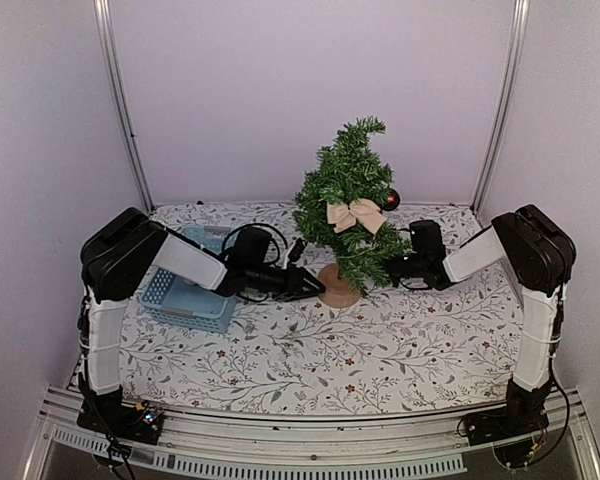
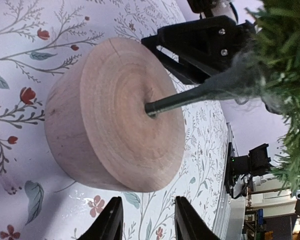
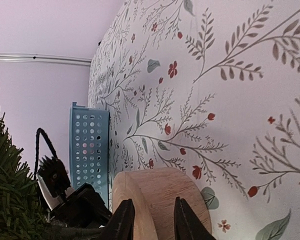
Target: Decorate the small christmas tree
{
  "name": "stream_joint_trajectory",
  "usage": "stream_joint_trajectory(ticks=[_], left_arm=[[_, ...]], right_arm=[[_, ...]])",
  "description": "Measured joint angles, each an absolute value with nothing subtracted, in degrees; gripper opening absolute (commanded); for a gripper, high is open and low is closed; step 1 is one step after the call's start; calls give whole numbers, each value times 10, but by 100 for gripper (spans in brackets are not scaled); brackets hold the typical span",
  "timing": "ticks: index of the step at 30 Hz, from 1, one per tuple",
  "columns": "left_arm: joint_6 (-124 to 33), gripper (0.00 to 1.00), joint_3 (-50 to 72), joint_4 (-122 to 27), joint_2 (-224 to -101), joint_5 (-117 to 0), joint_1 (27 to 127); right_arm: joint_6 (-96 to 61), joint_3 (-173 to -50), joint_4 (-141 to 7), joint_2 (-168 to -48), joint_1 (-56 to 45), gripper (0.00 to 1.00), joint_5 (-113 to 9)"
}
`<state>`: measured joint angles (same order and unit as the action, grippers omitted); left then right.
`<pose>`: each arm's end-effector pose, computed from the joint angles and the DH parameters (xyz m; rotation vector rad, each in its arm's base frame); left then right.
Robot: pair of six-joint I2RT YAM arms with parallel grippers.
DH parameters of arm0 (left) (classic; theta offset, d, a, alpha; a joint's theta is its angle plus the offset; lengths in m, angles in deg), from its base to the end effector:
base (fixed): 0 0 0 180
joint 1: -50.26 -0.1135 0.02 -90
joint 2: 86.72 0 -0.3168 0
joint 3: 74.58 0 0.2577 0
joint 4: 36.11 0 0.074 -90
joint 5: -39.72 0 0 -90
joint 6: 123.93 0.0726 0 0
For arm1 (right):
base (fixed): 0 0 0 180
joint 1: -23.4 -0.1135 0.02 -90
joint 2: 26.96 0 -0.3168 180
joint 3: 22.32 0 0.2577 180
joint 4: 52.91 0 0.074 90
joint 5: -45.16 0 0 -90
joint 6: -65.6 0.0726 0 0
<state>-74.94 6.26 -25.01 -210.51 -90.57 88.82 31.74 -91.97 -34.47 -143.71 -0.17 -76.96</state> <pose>0.3576 -0.3451 0.1329 0.4284 2.3566 -1.4966 0.4033 0.2181 0.1426 0.2659 2.2991 1.3712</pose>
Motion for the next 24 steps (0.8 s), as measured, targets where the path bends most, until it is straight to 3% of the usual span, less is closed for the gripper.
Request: stream_joint_trajectory(ticks=[11, 24], left_arm=[[-751, 38, 46, -239, -2063, -883, 839], [-746, 38, 183, -250, -2160, -882, 831]], right_arm=[[287, -889, -376, -1377, 44, 35, -767], [348, -770, -331, -1338, -4, 31, -767]])
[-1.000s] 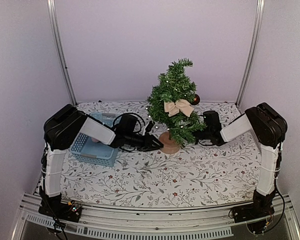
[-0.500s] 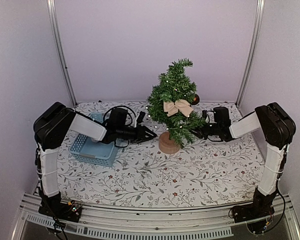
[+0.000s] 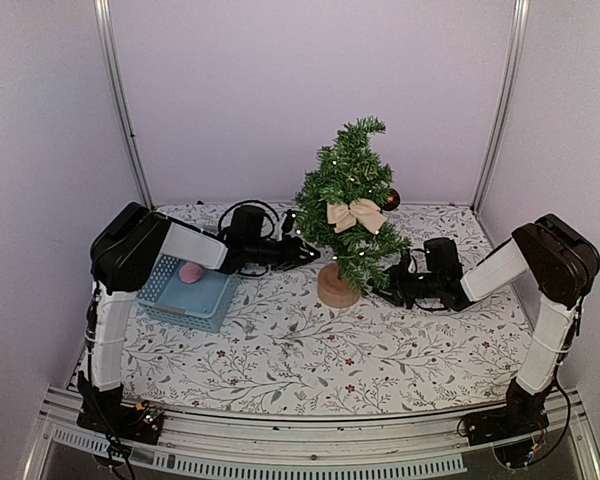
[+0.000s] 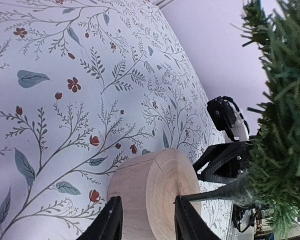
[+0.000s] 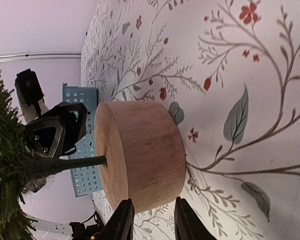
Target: Decorate the small christmas tree
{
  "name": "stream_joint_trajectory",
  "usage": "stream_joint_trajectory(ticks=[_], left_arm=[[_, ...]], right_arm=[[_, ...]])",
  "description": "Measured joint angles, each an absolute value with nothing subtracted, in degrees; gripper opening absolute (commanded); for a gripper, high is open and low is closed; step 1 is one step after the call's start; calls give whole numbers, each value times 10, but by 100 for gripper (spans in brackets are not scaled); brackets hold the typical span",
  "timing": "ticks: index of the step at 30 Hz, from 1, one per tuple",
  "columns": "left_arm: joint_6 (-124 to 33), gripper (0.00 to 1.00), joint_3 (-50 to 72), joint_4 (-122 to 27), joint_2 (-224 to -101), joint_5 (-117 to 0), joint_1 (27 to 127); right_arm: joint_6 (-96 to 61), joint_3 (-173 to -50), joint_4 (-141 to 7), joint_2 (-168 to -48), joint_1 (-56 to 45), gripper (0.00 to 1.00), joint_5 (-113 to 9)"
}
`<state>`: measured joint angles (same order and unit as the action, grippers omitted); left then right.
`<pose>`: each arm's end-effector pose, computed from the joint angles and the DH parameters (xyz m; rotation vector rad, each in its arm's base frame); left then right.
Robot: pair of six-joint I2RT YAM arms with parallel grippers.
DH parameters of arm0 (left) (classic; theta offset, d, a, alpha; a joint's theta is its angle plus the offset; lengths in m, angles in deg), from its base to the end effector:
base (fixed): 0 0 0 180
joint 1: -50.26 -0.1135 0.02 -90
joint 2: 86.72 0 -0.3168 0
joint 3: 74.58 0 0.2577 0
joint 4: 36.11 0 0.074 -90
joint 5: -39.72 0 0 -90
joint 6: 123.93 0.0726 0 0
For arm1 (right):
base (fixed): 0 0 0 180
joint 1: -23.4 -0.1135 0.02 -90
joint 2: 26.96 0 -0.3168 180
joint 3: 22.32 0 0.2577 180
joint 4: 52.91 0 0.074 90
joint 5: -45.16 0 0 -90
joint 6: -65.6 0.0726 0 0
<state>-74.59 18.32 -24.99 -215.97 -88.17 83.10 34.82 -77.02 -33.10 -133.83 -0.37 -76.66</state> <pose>0.4352 -0.3340 0.1501 0.3254 2.2112 -1.4294 0.3366 0.1901 0.1405 0.3676 2.3711 1.3702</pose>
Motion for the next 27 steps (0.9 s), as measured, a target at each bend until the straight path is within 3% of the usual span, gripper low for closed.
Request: stream_joint_trajectory(ticks=[7, 15, 27], left_arm=[[-747, 37, 194, -251, -2187, -891, 835], [-753, 32, 187, -240, -2187, -907, 852], [-771, 28, 113, -195, -2167, -905, 855]], right_arm=[[391, -755, -283, -1339, -25, 28, -767], [415, -759, -244, -1364, -25, 16, -767], [445, -776, -163, -1414, -23, 14, -767]])
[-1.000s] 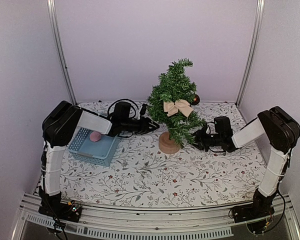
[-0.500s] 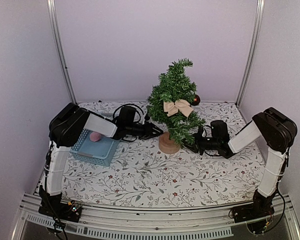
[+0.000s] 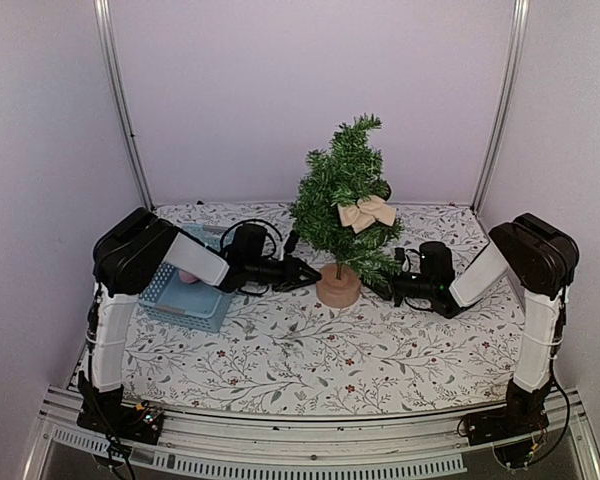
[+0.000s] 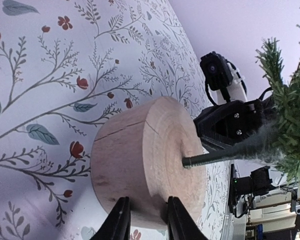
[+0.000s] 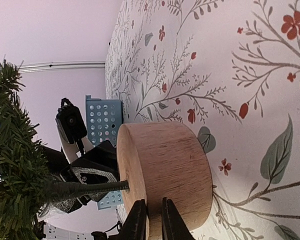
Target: Decorate the small christmas tree
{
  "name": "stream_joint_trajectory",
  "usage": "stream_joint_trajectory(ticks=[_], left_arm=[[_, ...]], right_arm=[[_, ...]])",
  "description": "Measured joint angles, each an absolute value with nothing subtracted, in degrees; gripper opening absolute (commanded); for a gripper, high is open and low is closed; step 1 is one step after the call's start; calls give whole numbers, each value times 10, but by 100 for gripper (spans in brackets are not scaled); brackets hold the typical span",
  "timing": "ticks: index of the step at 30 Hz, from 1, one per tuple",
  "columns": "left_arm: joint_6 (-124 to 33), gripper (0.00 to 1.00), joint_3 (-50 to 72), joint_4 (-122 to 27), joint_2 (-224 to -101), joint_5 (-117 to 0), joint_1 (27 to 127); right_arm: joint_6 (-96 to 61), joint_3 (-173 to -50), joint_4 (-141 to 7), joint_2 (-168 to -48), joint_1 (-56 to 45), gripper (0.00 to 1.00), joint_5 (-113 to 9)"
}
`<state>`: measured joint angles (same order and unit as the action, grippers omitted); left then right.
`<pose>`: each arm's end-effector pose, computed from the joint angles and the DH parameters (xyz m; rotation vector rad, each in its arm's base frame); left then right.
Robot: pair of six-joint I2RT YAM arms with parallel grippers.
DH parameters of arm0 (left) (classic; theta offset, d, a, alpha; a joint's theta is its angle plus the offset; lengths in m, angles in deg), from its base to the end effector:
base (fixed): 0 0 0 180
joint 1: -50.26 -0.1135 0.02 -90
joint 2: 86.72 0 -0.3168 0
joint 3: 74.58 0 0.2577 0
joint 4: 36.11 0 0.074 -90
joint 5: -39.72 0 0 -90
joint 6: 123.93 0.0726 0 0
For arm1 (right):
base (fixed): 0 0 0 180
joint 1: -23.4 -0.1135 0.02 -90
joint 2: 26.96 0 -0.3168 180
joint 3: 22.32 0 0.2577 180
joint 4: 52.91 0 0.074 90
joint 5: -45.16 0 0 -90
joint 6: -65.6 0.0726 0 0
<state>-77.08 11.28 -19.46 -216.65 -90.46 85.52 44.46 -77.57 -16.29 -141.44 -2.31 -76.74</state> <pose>0.4004 -0.3404 0.1176 0.3446 2.2817 -1.5038 0.3513 0.2117 0.1283 0.4274 2.2436 1.5342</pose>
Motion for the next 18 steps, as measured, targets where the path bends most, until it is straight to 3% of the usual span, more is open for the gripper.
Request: stream_joint_trajectory(ticks=[18], left_arm=[[-801, 27, 67, -161, -2146, -894, 879]], right_arm=[[496, -804, -65, -1481, 2, 16, -776]])
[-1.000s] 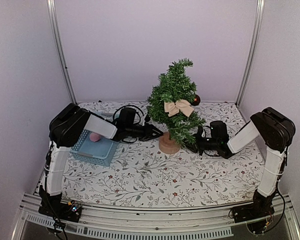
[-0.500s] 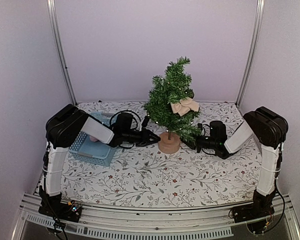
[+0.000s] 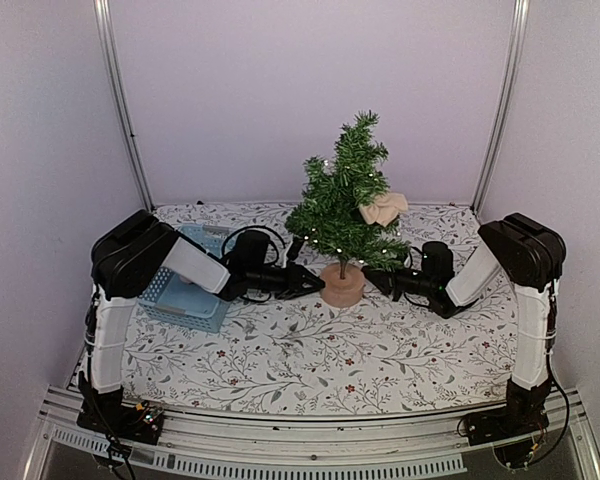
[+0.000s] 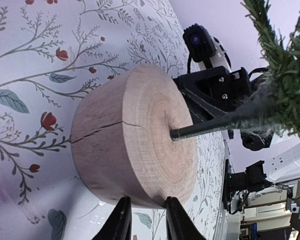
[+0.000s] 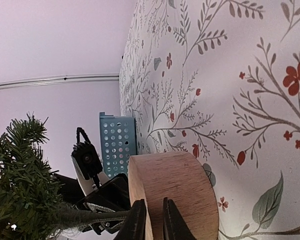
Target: Decorate the small christmas tree
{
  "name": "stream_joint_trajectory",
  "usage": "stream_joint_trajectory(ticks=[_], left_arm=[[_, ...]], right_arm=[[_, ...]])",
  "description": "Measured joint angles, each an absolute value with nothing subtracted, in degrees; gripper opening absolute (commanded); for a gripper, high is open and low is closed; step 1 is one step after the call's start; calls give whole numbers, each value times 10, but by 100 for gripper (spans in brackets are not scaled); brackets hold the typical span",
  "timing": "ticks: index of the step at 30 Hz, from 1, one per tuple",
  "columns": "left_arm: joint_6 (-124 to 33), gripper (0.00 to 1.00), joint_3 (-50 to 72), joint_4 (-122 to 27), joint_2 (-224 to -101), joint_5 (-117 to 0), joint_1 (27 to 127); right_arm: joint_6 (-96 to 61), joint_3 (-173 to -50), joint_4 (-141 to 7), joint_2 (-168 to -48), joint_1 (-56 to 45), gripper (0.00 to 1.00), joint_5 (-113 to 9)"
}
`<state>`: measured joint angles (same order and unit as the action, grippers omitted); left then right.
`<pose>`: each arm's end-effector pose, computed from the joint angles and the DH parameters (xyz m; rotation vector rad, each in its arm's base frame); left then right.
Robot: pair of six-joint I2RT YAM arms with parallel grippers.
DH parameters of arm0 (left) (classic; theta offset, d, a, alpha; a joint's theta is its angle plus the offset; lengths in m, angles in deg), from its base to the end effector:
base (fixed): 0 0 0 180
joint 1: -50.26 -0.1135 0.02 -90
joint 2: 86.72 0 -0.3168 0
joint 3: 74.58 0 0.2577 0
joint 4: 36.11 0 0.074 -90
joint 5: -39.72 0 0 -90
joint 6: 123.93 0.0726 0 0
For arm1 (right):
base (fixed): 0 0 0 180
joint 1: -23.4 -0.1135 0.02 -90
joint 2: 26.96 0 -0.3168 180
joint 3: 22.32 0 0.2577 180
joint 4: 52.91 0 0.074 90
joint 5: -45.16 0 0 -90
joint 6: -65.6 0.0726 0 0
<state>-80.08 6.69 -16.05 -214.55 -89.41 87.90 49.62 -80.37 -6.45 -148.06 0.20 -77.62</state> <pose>0.3744 -0.3466 0.1185 0.3288 2.2962 -1.5355 0.3796 0.2055 0.1165 0.4942 2.1336 1.6125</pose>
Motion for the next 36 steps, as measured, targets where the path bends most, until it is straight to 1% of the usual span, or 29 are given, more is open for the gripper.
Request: stream_joint_trajectory(ticks=[8, 15, 21, 29, 36], left_arm=[[-820, 27, 40, -141, -2125, -883, 883], [-826, 28, 40, -129, -2101, -860, 868], [-823, 28, 98, -144, -2122, -855, 853], [-829, 28, 159, -149, -2191, -856, 851], [-836, 28, 183, -149, -2221, -858, 850]], right_arm=[[489, -791, -61, -1476, 43, 20, -781], [471, -736, -80, -1417, 70, 22, -777], [468, -701, -80, -1387, 39, 23, -773], [497, -687, -55, -1388, -12, 26, -757], [522, -691, -27, -1413, -50, 26, -748]])
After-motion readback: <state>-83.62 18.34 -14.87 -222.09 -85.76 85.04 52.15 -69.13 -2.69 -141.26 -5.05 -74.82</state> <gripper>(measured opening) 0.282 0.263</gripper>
